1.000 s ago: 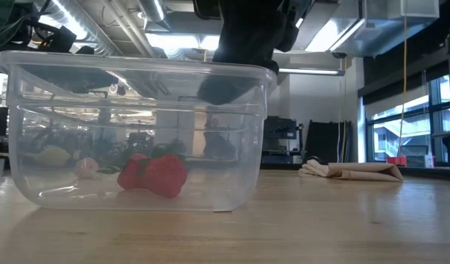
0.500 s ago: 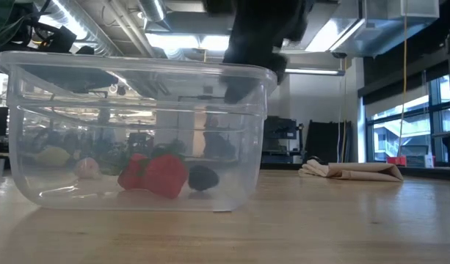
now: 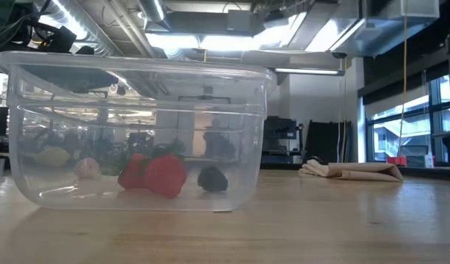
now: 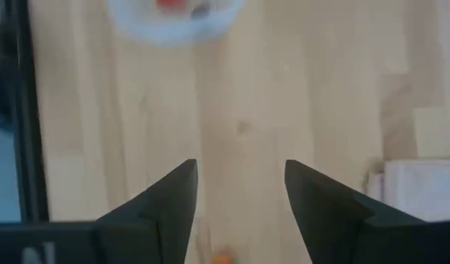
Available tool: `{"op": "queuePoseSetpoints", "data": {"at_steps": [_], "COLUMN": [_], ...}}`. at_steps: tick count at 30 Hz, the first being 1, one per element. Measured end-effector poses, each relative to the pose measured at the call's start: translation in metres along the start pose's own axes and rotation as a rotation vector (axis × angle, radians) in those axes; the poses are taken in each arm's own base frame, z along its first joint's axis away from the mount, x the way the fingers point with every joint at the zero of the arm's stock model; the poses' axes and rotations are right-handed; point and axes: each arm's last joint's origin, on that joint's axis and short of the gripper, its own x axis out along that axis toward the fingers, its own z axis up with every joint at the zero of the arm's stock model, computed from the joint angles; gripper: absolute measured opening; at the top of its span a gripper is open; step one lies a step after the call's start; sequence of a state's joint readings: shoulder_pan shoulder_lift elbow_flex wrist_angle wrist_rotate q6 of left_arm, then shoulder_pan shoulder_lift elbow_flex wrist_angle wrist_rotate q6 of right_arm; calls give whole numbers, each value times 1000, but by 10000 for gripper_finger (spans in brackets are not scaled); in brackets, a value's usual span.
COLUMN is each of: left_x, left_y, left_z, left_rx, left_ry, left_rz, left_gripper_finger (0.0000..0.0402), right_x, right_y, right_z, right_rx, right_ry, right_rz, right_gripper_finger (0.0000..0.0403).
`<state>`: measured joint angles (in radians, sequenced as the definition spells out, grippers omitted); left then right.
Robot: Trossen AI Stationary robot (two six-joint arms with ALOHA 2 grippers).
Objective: Pick and placing Produce into tupperware
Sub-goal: Put the bottom red and yellow strawberry into the transparent bin
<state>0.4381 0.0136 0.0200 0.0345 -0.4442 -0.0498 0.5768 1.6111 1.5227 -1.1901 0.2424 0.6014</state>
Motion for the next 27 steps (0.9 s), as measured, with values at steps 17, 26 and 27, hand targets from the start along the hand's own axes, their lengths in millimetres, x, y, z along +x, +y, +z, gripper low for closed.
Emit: {"op": "queuePoseSetpoints", "data": {"at_steps": [17,26,27], "left_x": [0,0,0], "left_y": [0,0,0], "left_z": [0,0,0], "left_rx": [0,0,0], "left_ry": [0,0,0], "left_rz": [-1,0,0], "left_gripper_finger": [157,157,157], "right_x": [65,83,83], "right_y": [10,9,9], "right_z": [-94,-103,-103], "right_rx": [124,127,127], "right_ry": [387,377,375], "right_rz": [-140,-115,-113], "right_gripper_finger": [209,209,209]}}
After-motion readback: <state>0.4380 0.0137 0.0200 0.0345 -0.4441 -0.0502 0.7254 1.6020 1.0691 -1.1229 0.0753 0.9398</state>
